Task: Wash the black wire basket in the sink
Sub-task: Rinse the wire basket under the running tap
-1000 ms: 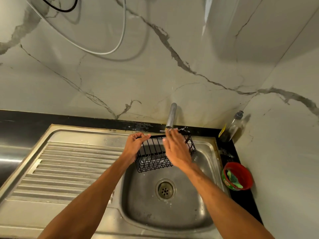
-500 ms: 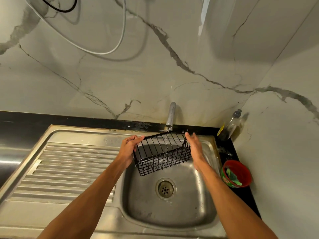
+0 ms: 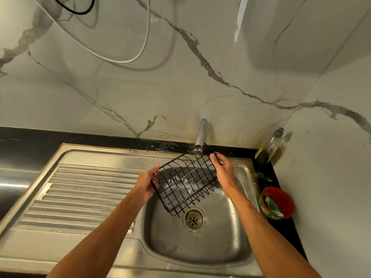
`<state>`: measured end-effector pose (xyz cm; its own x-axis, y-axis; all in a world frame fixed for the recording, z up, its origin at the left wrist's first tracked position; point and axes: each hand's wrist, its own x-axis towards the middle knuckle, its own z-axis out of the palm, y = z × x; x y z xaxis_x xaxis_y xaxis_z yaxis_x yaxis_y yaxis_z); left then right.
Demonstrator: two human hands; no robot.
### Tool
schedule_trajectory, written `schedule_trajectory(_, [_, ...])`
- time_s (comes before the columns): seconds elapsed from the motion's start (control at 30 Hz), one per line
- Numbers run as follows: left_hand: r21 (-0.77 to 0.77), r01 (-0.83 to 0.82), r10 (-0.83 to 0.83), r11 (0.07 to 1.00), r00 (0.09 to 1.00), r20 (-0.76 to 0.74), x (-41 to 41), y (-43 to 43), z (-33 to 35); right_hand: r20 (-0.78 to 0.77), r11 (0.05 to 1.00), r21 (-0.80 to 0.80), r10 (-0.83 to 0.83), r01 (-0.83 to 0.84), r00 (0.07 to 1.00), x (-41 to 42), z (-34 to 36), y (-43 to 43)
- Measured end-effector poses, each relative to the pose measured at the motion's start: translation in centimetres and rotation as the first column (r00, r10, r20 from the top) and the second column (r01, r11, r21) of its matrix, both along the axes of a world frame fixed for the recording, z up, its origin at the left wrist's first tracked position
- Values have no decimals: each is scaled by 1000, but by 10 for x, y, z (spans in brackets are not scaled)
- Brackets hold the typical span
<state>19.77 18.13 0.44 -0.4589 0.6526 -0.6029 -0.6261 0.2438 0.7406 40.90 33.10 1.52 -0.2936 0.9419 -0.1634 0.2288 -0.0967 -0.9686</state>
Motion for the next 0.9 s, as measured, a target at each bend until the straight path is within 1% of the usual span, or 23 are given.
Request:
schedule_trajectory(0.07, [-57, 86, -87, 995, 996, -16, -3, -6, -14, 111, 996, 82, -30, 21, 993, -6, 4, 5])
schedule_trajectory(0.1, [-90, 154, -159, 984, 985, -60, -3, -8, -17, 162, 995, 101, -24, 8, 986, -8, 7, 7])
schedule_trajectory(0.17, [-179, 287, -320, 941, 927, -193, -4, -11, -21, 232, 993, 104, 31, -57, 972, -12, 14, 11])
schedule_trajectory(0.23, [-248, 375, -440, 893, 843, -310, -6, -11, -18, 255, 989, 92, 87, -113, 963, -16, 19, 17])
schedule_trajectory(0.33, [-187, 515, -548, 836, 772, -323, -6, -6, -11, 306, 974, 99, 164, -203, 938, -25, 26, 23])
schedule_trajectory(0.37, [-185, 547, -576, 816, 744, -340, -4, -1, -9, 314, 964, 94, 210, -251, 926, -28, 27, 24])
schedule_trajectory(0.43, [-227, 581, -619, 782, 680, -392, 5, 12, -3, 339, 938, 90, 288, -335, 896, -35, 29, 26])
schedule_trajectory(0.47, [-247, 577, -624, 778, 668, -405, 8, 19, -2, 356, 931, 104, 295, -351, 887, -39, 28, 26])
schedule_trajectory(0.5, [-247, 561, -610, 790, 680, -406, 12, 24, -2, 382, 927, 129, 281, -352, 880, -42, 26, 26])
schedule_trajectory(0.57, [-217, 499, -542, 839, 729, -418, 14, 32, -6, 456, 919, 178, 240, -353, 857, -44, 20, 23])
schedule_trajectory(0.63, [-197, 436, -476, 878, 754, -454, 15, 38, -7, 570, 892, 254, 175, -374, 803, -44, 5, 17])
schedule_trajectory(0.7, [-170, 397, -429, 902, 774, -467, 17, 42, -8, 686, 823, 378, 59, -425, 725, -45, -10, 6])
schedule_trajectory(0.73, [-151, 366, -392, 918, 789, -473, 18, 43, -8, 714, 774, 428, 27, -467, 699, -45, -13, -3])
schedule_trajectory(0.8, [-120, 300, -320, 946, 826, -464, 20, 45, -9, 744, 660, 478, 48, -580, 667, -40, -16, -16])
schedule_trajectory(0.83, [-108, 273, -293, 956, 845, -447, 21, 47, -9, 753, 619, 484, 66, -618, 655, -36, -20, -16])
schedule_trajectory(0.87, [-101, 257, -275, 961, 859, -432, 23, 49, -10, 753, 614, 487, 64, -621, 655, -33, -21, -13])
schedule_trajectory(0.9, [-97, 244, -261, 965, 865, -429, 25, 51, -10, 748, 639, 490, 40, -593, 662, -32, -21, -9])
